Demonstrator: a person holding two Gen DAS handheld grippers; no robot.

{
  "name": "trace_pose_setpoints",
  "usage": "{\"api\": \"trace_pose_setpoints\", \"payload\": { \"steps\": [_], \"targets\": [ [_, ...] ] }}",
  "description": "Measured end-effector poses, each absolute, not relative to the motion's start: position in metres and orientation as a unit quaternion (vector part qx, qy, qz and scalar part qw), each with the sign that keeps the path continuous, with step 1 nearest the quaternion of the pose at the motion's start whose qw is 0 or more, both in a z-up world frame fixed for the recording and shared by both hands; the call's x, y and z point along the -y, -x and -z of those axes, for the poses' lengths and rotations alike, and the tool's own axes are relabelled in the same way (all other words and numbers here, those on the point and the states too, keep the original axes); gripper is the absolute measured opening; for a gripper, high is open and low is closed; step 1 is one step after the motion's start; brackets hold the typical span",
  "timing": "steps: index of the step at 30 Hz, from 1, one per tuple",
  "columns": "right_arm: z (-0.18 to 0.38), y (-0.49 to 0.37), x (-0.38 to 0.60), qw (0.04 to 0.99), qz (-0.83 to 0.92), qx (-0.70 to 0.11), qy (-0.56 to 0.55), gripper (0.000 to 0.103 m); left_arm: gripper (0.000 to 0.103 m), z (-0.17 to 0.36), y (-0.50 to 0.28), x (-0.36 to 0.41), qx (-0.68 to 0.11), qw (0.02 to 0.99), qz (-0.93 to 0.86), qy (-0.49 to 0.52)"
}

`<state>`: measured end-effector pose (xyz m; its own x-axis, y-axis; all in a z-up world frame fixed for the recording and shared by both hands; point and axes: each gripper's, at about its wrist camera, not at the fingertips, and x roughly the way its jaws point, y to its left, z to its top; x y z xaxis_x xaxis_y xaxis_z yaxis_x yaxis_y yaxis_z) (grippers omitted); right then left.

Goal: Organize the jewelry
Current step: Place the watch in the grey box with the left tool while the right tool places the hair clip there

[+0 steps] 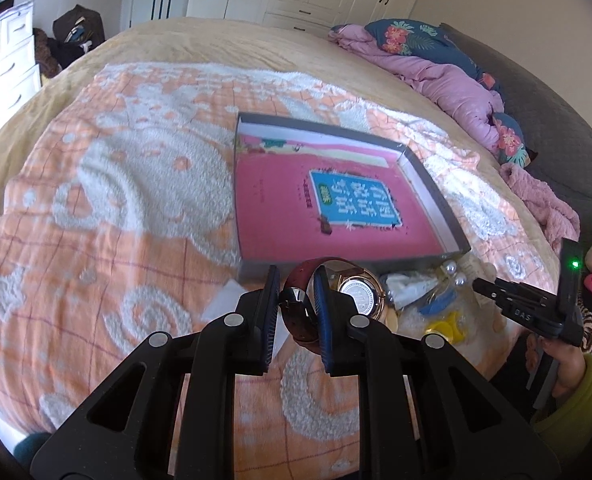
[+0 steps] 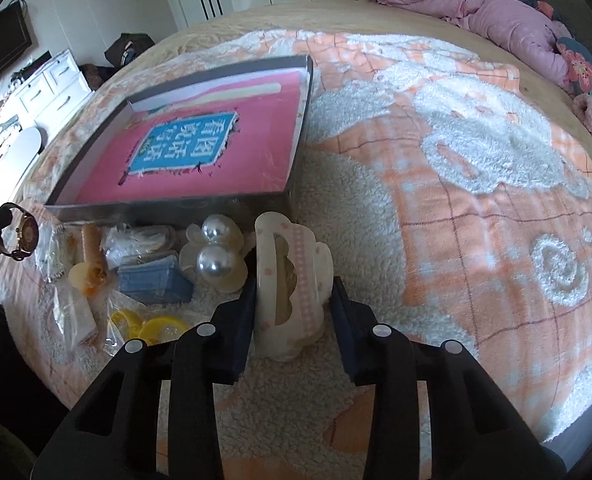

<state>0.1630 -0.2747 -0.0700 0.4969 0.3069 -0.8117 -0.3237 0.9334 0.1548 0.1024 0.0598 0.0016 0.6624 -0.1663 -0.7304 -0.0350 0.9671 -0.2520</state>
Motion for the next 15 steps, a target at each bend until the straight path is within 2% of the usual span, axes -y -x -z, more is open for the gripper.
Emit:
{"api": "trace_pose_setpoints", "payload": {
  "steps": [15],
  "targets": [
    [-0.001,-0.182,0.252,0.894,-0.230,-0.384,-0.003,0.035,0.010,-0.027,-0.151,-0.061,-0.382,0.917,0.030,0.111]
  ]
}}
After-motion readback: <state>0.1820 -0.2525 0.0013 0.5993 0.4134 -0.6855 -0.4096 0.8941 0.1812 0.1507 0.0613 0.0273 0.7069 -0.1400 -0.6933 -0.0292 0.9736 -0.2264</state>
